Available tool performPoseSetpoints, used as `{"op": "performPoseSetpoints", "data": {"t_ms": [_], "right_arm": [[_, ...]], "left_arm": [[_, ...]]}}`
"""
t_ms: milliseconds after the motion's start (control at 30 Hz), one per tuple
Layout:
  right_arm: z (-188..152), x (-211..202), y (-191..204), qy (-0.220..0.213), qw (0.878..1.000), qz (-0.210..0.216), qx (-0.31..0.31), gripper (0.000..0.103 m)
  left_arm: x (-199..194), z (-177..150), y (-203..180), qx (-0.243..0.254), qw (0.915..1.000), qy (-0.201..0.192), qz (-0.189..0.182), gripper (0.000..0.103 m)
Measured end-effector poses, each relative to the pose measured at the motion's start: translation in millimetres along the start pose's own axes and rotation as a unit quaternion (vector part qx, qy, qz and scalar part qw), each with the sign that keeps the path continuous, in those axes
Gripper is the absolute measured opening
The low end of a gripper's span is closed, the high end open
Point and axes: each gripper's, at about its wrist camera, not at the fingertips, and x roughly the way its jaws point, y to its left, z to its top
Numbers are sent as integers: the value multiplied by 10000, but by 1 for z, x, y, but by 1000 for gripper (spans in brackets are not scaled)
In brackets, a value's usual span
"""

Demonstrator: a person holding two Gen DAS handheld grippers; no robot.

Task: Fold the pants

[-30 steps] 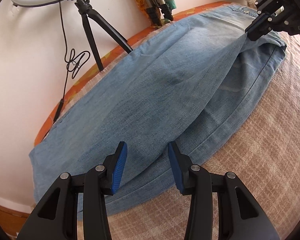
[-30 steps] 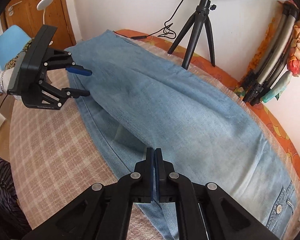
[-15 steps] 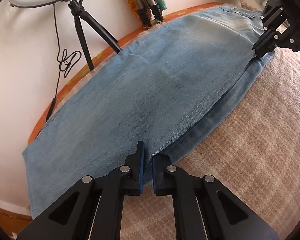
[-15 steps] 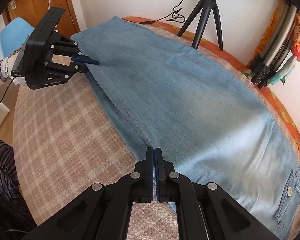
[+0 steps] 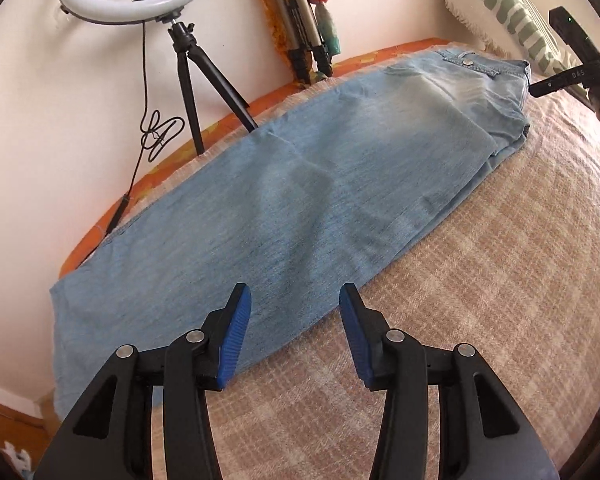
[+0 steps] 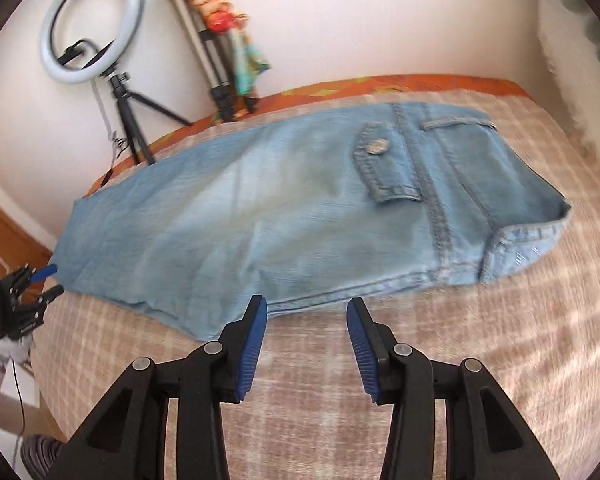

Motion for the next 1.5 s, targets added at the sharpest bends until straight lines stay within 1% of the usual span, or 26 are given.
{"op": "performPoseSetpoints", "data": {"t_ms": [33,67,133,200,233,300,333,400,433,467,500,533,567,600,667,700,767,867,900,1033,1100,1167,1233,1367,1433,1500], "right_arm": [[1,1,-18,11,9989,-39,461,50],[1,3,-34,-12,9961,3,887,56],[4,7,-59,-155,9872,187,1574,58],[9,11,-75,-287,9754,520,2121,59],[12,13,-80,-348,9706,599,2305,60],[17,19,-85,-385,9648,490,2555,67],[20,23,-88,-395,9613,524,2674,70],[25,26,-86,-515,9582,533,2765,71],[29,29,-82,-546,9598,506,2706,69],[33,32,-76,-594,9633,399,2589,52],[35,34,-71,-595,9676,201,2444,37],[37,33,-69,-550,9728,111,2249,28],[38,28,-68,-542,9770,80,2061,22],[41,22,-64,-553,9815,55,1834,21],[48,-4,-60,-776,9887,-10,1285,16],[50,-16,-59,-919,9895,-87,1114,14],[54,-23,-60,-980,9907,-221,914,13],[52,1,-56,-544,9947,-612,620,13],[49,5,-55,-481,9949,-704,535,13],[38,9,-61,-230,9946,-810,611,18],[35,3,-58,-194,9943,-864,587,22],[34,-7,-47,-231,9930,-1075,437,28],[35,-17,-33,-300,9912,-1265,255,31],[35,-47,2,-658,9855,-1550,-225,33],[38,-62,26,-841,9838,-1498,-502,33],[43,-70,52,-939,9851,-1241,-730,33]], "left_arm": [[-1,4,-3,-4,10000,-74,-24,45],[0,8,-7,8,9999,-122,-52,45],[7,16,-13,37,9999,-143,-74,45],[17,23,-17,43,9999,-129,-89,45],[22,26,-18,40,9999,-118,-91,45],[30,28,-20,-1,9999,-67,-93,45],[34,29,-20,-25,9999,-33,-114,45],[40,28,-22,-23,9999,39,-124,45],[44,28,-22,-18,9999,76,-115,45],[46,27,-22,-31,9998,119,-128,45],[49,26,-22,-41,9998,159,-136,45],[52,25,-23,-41,9997,201,-125,45],[54,24,-23,-31,9997,223,-116,45],[55,23,-23,-35,9997,231,-120,45],[55,21,-22,-88,9996,203,-159,45],[55,20,-22,-117,9996,188,-191,45],[55,20,-21,-150,9995,146,-237,45],[56,19,-20,-206,9994,124,-237,45],[56,18,-19,-239,9993,121,-246,45],[49,14,-12,-349,9990,187,-201,45],[40,8,-1,-560,9982,126,-147,45],[30,1,15,-867,9962,59,-104,45],[18,-9,31,-1140,9935,3,29,45],[-6,-40,70,-1694,9851,-58,277,45],[-19,-59,90,-1988,9790,-64,453,45],[-30,-79,115,-2299,9714,-60,583,45]]}}
